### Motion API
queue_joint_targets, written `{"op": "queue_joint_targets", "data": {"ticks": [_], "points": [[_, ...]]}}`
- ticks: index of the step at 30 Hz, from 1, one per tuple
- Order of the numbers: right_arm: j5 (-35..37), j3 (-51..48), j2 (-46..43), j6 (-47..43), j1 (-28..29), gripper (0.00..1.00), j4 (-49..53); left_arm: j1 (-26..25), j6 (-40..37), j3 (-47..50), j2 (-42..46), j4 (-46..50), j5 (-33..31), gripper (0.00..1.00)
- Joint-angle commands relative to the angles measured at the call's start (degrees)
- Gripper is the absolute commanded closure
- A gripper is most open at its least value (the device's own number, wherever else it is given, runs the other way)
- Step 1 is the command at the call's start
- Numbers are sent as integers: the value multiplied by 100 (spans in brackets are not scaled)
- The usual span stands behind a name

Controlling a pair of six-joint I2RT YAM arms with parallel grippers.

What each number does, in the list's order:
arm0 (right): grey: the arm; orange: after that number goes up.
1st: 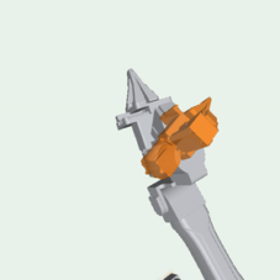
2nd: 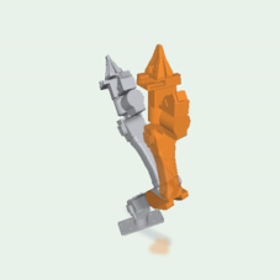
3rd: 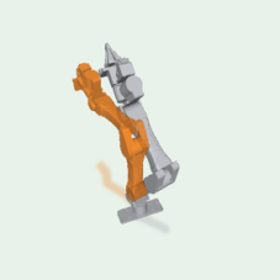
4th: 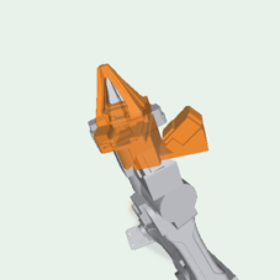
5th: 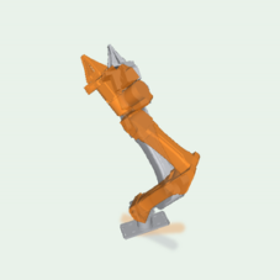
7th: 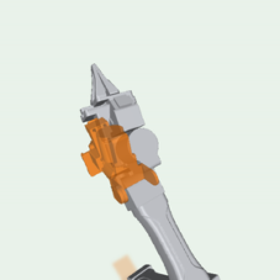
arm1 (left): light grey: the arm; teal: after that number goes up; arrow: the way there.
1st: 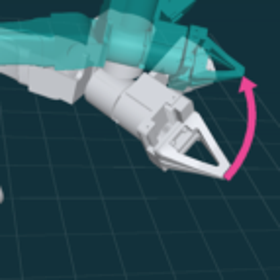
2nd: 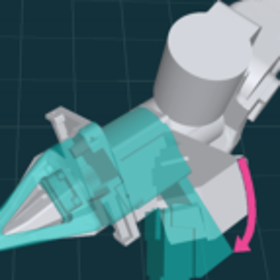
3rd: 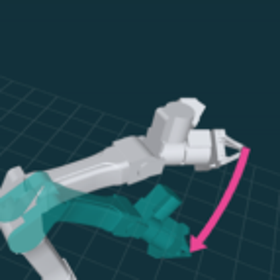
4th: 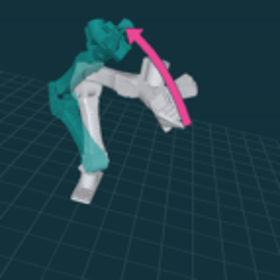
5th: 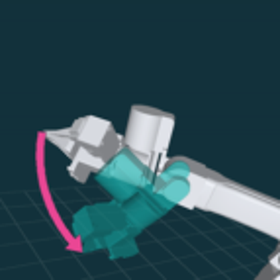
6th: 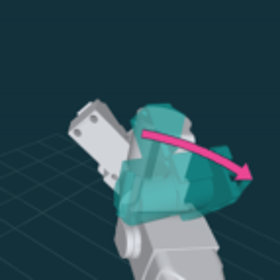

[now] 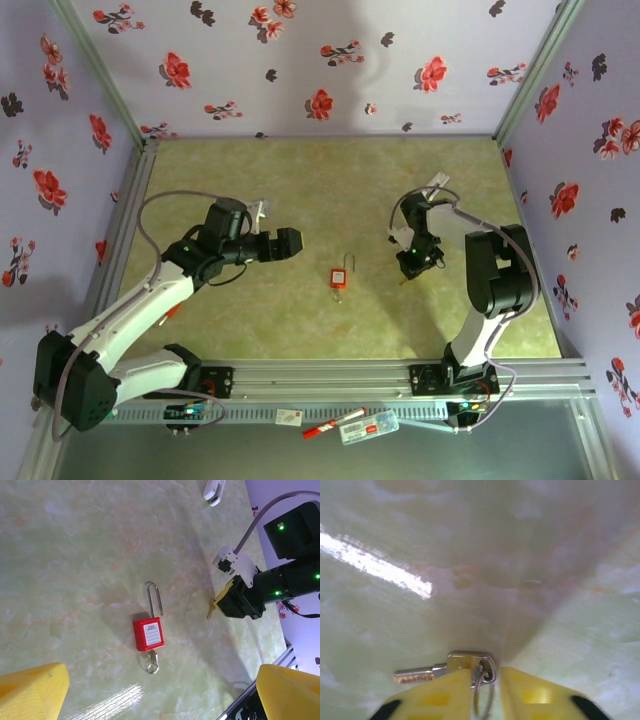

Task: Unlock with the key

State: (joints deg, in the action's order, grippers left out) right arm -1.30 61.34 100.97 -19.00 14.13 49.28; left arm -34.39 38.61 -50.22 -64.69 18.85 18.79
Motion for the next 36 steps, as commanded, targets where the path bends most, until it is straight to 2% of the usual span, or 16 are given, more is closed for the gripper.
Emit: {"op": "queue_joint_targets", "data": {"ticks": [1,5,11,14,17,19,22,25,28,31,36], "points": [[-122,165,32,35,-25,87,104,-28,-142,-218,-32,1,-61,4],[-205,282,-157,184,-26,100,305,-28,-104,-208,-40,-79,-66,4],[-816,387,-1022,1255,22,100,221,-30,175,-200,-68,-361,-47,4],[-1232,374,-1689,1984,24,100,-148,-33,620,-255,-122,-646,85,4],[-1636,347,-2451,3094,29,100,-874,-53,1517,-359,-246,-1197,315,5],[-1821,139,-3014,4007,57,100,-1794,-93,2305,-480,-389,-1676,434,6],[-1634,-269,-3682,5141,195,100,-3150,-206,3317,-762,-664,-1955,340,7],[-1544,-482,-3952,5920,293,100,-3913,-291,4377,-929,-915,-2011,173,7],[-1603,-481,-3913,6294,574,100,-4319,-444,5352,-911,-1162,-2603,91,7],[-1399,-394,-3838,6303,945,100,-4439,-593,6104,-946,-1430,-3137,64,8],[-1212,-547,-3766,6540,1385,100,-5148,-786,7042,-1058,-1839,-3746,-4,8]]}}
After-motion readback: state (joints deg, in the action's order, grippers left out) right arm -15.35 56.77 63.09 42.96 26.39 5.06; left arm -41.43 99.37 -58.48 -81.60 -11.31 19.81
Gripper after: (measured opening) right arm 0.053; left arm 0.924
